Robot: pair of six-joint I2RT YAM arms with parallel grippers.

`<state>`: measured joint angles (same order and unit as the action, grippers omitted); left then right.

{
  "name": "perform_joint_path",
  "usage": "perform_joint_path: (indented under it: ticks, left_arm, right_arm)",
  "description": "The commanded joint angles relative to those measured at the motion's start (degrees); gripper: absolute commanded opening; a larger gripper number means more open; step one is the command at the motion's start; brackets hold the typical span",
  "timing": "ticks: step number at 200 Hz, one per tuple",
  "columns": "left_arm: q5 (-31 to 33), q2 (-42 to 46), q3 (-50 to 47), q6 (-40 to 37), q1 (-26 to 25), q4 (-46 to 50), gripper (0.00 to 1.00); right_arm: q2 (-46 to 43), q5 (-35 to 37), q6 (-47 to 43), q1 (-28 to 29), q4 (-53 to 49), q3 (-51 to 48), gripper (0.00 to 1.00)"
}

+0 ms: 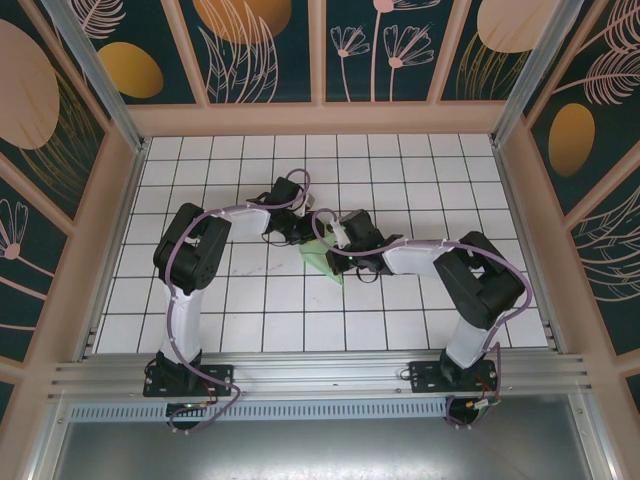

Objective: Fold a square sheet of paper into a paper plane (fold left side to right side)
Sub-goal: Third fold the triangle at the center of the table.

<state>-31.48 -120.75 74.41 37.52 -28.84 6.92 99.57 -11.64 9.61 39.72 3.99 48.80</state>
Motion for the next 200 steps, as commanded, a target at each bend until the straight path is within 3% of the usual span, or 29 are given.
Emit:
perform_joint_path:
  ticks: [1, 200]
  left_arm:
    - [1.75, -1.68, -1.37, -0.94, -0.42, 1.70, 0.18]
    - [1.69, -1.41, -1.46, -0.95, -0.43, 1.53, 0.18]
  right_arm:
    - [1.00, 0.92, 1.25, -0.44, -0.92, 1.80, 0.00]
    - [3.01, 1.62, 1.59, -0.44, -2.28, 3.21, 0.00]
